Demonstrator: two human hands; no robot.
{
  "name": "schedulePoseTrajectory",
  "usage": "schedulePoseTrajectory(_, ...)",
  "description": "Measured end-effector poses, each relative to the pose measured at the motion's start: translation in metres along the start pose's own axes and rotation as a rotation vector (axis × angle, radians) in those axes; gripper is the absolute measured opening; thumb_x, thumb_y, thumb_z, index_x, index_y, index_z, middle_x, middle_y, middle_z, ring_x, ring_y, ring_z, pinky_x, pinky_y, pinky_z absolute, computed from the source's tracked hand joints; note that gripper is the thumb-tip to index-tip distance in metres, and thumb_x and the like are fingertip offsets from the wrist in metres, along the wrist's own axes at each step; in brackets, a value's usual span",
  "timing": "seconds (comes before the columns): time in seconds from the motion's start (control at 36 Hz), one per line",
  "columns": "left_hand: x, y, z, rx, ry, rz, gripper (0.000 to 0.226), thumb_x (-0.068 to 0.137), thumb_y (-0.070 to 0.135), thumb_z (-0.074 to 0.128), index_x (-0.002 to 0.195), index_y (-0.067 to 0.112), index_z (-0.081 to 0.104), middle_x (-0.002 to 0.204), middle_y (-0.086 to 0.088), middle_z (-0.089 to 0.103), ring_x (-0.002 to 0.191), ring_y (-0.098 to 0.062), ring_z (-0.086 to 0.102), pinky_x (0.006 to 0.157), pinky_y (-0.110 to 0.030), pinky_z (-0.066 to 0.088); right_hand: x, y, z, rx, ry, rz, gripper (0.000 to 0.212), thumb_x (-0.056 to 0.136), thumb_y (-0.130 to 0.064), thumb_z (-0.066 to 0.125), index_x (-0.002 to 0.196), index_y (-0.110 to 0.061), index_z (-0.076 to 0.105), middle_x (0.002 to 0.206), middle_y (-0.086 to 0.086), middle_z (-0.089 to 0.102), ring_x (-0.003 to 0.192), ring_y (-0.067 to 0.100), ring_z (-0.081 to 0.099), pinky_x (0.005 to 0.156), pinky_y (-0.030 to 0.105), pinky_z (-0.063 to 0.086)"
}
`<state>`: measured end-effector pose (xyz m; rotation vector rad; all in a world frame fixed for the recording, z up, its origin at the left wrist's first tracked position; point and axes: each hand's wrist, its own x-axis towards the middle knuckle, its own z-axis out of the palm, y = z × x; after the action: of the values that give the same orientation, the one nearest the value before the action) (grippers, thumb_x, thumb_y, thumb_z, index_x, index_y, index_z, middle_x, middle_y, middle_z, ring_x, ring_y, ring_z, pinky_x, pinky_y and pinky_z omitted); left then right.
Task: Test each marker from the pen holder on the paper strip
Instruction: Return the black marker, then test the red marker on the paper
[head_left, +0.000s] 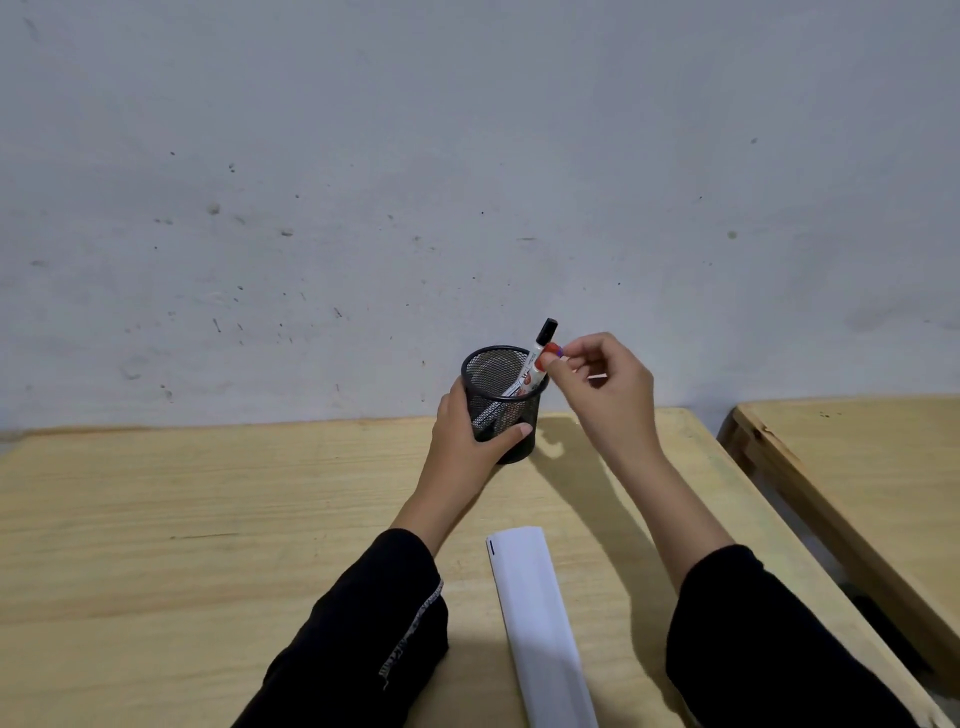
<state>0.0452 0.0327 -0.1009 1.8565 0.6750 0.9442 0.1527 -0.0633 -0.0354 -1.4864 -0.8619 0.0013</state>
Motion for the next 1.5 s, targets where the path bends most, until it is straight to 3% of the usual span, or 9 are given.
schedulePoseTrajectory(0.28,-0.001,0.003,-0.003,-0.022,-0.009,0.006,0.062,0.069,0.029,0.079,0.123,0.027,0.048,0.119,0.006,0.057,0.110,-0.006,0.056,0.088,-0.017,0.044,0.002,0.005,0.023,-0.334,-0.123,-0.006,0.013,0.075,-0.021,0.072,0.076,-0.015,0.061,0.069,-0.006,0.041,0.062,0.003,0.044,0.060,0.004,0.035)
schedulePoseTrajectory(0.39,-0.002,-0.001,-0.005,0.010,-0.032,-0.021,0.063,0.065,0.037,0.078,0.120,0.025,0.050,0.118,0.003,0.057,0.108,-0.011,0.057,0.094,-0.032,0.049,0.002,0.000,0.018,-0.243,-0.118,0.047,0.010,0.076,-0.019,0.071,0.079,-0.013,0.065,0.077,0.005,0.053,0.068,0.014,0.050,0.062,0.009,0.036)
schedulePoseTrajectory(0.53,-0.005,0.007,-0.010,0.033,-0.006,-0.076,0.060,0.067,0.028,0.081,0.119,0.016,0.052,0.113,0.000,0.048,0.102,-0.013,0.058,0.090,-0.029,0.049,-0.003,-0.022,0.004,-0.156,-0.141,0.032,0.011,0.077,-0.015,0.070,0.087,-0.012,0.069,0.095,0.012,0.064,0.077,0.015,0.058,0.076,0.025,0.048)
schedulePoseTrajectory(0.69,-0.019,0.027,-0.022,0.000,0.075,-0.107,0.032,0.080,0.019,0.070,0.107,0.010,0.055,0.107,0.000,0.049,0.092,-0.012,0.056,0.081,-0.025,0.050,-0.015,-0.060,-0.014,-0.061,-0.105,-0.067,0.016,0.076,-0.012,0.070,0.077,-0.026,0.063,0.099,0.008,0.066,0.077,0.010,0.061,0.072,0.023,0.050)
schedulePoseTrajectory(0.83,-0.031,0.073,-0.047,-0.063,0.127,0.023,0.007,0.085,0.011,0.063,0.090,0.016,0.063,0.095,-0.002,0.065,0.085,-0.015,0.060,0.069,-0.009,0.047,-0.033,-0.086,-0.027,-0.054,-0.116,-0.135,0.014,0.077,-0.009,0.069,0.082,-0.022,0.064,0.097,0.007,0.065,0.074,0.003,0.060,0.068,0.013,0.048)
schedulePoseTrajectory(1.03,-0.068,0.143,-0.074,-0.135,0.018,0.271,0.007,0.087,0.018,0.064,0.089,0.024,0.067,0.088,0.010,0.068,0.083,-0.006,0.065,0.077,-0.018,0.052,-0.068,-0.096,-0.037,-0.186,-0.232,-0.186,0.012,0.078,-0.009,0.069,0.090,-0.008,0.069,0.088,0.010,0.058,0.079,0.016,0.061,0.070,0.010,0.047)
schedulePoseTrajectory(1.22,-0.099,0.156,-0.078,0.191,-0.137,0.462,0.018,0.083,0.018,0.069,0.101,0.015,0.071,0.088,0.006,0.062,0.085,-0.003,0.061,0.084,-0.022,0.051,-0.099,-0.102,-0.042,-0.327,-0.334,-0.195,0.010,0.083,-0.013,0.062,0.092,-0.011,0.066,0.092,0.009,0.057,0.088,0.022,0.057,0.082,0.034,0.050)
schedulePoseTrajectory(1.33,-0.111,0.153,-0.080,0.281,-0.143,0.521,0.014,0.084,0.013,0.066,0.097,0.011,0.071,0.081,0.018,0.056,0.078,0.007,0.057,0.078,-0.009,0.045,-0.111,-0.104,-0.042,-0.350,-0.362,-0.196,0.011,0.087,-0.016,0.056,0.092,-0.017,0.066,0.093,0.006,0.055,0.080,0.009,0.052,0.073,0.015,0.043)
schedulePoseTrajectory(1.5,-0.123,0.150,-0.081,0.156,-0.012,0.509,0.011,0.080,0.010,0.070,0.091,0.009,0.071,0.082,0.006,0.067,0.077,-0.004,0.064,0.075,-0.014,0.050,-0.121,-0.099,-0.050,-0.223,-0.334,-0.108,0.005,0.085,-0.027,0.063,0.088,-0.025,0.067,0.093,0.002,0.058,0.086,0.008,0.056,0.075,0.018,0.043)
